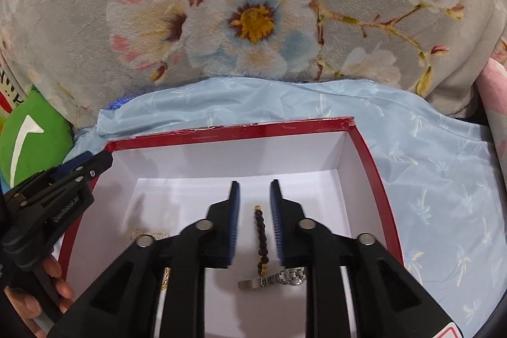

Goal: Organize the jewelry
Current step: 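Carry both bracelets into the red box and open both tools to release, then withdraw both tools from the box back over the remaining jewelry, then grasp the gold link watch with the right tool while the left tool grasps a gold earring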

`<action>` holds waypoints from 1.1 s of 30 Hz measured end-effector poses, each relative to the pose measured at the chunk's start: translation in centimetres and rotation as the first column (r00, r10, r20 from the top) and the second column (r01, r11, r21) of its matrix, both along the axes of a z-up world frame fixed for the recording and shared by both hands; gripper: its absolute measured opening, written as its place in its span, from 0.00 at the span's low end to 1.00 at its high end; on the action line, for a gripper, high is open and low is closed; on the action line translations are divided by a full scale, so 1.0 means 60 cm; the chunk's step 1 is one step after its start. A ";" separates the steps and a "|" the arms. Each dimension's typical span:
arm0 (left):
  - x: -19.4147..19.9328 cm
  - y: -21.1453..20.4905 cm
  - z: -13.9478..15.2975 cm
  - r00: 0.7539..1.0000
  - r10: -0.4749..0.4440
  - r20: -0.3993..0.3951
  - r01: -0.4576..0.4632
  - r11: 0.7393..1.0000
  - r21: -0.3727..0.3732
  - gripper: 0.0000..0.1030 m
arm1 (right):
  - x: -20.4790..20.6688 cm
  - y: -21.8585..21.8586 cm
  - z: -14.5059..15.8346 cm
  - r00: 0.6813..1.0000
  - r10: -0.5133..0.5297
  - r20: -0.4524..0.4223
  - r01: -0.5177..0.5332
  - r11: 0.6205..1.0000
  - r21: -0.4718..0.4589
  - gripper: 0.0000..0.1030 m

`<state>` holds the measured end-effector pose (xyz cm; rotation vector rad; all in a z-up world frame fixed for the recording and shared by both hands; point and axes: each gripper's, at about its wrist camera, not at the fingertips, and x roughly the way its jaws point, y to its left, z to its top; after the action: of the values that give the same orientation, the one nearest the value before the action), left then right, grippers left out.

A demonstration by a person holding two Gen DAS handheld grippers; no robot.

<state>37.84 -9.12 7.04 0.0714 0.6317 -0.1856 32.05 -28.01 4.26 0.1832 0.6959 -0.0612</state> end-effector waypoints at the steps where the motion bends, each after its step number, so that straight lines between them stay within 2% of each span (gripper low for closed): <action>1: -0.004 0.002 0.005 1.000 0.008 0.018 -0.008 1.000 0.004 0.50 | -0.005 0.000 0.004 1.000 -0.002 0.012 0.002 1.000 -0.003 0.24; 5: -0.037 0.012 0.029 0.997 0.014 0.081 -0.018 0.999 0.042 0.50 | -0.040 0.001 0.029 0.998 0.001 0.066 -0.001 1.000 0.005 0.24; 8: -0.078 0.030 0.050 0.994 0.009 0.107 -0.013 0.999 0.037 0.52 | -0.083 0.005 0.053 0.994 0.015 0.112 -0.016 1.000 0.005 0.24; 13: -0.170 0.076 0.064 0.993 0.011 0.116 -0.014 1.000 0.028 0.58 | -0.191 0.015 0.083 0.982 0.045 0.183 -0.050 0.999 0.021 0.25; 15: -0.207 0.097 0.057 0.995 0.011 0.096 -0.013 1.000 0.015 0.59 | -0.237 0.018 0.084 0.979 0.055 0.197 -0.062 0.998 0.029 0.30; 19: -0.277 0.135 0.019 1.000 -0.006 0.010 0.006 1.000 -0.019 0.64 | -0.323 0.030 0.061 0.981 0.070 0.178 -0.080 0.996 0.050 0.31; 22: -0.321 0.156 -0.019 0.998 -0.021 -0.060 0.018 0.999 -0.038 0.64 | -0.380 0.045 0.031 0.987 0.058 0.151 -0.063 0.998 0.028 0.31; 27: -0.385 0.191 -0.086 0.984 -0.018 -0.175 0.001 0.995 -0.096 0.64 | -0.463 0.060 -0.037 0.996 0.041 0.074 -0.046 0.997 0.069 0.31; 30: -0.414 0.202 -0.127 0.970 -0.018 -0.242 -0.012 0.992 -0.123 0.64 | -0.490 0.070 -0.074 0.999 0.042 0.022 -0.044 0.996 0.082 0.31; 33: -0.431 0.198 -0.153 0.963 -0.017 -0.267 -0.013 0.994 -0.109 0.64 | -0.494 0.074 -0.104 0.999 0.044 -0.019 -0.042 0.995 0.093 0.31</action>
<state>11.98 2.74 -2.16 -0.0606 0.8903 -0.2337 2.44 -23.59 -1.98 0.2568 0.7238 0.0102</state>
